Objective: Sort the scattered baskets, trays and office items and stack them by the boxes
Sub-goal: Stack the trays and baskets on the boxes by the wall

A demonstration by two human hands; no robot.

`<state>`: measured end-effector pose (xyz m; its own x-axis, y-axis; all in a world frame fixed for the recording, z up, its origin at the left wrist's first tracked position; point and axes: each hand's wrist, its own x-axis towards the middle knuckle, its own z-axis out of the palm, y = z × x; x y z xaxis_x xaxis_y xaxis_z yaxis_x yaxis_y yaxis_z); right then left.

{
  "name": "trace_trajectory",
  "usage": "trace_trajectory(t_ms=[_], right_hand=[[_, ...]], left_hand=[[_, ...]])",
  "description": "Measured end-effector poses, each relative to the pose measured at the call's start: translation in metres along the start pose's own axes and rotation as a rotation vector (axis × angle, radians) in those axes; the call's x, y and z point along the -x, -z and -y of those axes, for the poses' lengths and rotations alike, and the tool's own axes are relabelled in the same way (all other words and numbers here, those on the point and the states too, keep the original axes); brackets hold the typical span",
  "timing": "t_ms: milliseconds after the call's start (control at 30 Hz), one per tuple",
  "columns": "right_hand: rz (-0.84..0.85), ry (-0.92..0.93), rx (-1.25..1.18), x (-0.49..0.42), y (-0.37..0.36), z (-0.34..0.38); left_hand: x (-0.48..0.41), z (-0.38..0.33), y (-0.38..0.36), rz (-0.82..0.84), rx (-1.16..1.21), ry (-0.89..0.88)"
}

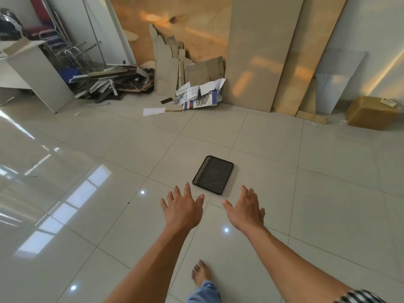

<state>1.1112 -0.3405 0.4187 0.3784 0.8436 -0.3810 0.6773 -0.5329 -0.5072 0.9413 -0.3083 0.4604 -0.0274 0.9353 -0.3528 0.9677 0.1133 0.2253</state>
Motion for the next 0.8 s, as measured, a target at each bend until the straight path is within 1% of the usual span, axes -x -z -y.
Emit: trace_trajectory(t_ms=[100,267,467,633,800], right_hand=[[-0.006,-0.044,-0.003,-0.047,0.005,0.02],[-0.054,-0.12,-0.054,-0.119,0.019,0.047],[-0.058,-0.195,-0.08,-0.188,0.031,0.046],[-0.038,-0.216,-0.116,-0.265,0.039,0.046],[0.011,-0.219,-0.107,-0.354,0.042,0.043]], left_hand=[[-0.056,-0.01,0.012,0.054,-0.011,-0.026],[-0.14,-0.03,0.033,0.106,-0.114,-0.094],[-0.224,-0.078,0.038,0.144,-0.167,-0.137],[-0.287,-0.118,0.033,0.167,-0.185,-0.116],[-0.361,-0.14,0.018,0.191,-0.222,-0.062]])
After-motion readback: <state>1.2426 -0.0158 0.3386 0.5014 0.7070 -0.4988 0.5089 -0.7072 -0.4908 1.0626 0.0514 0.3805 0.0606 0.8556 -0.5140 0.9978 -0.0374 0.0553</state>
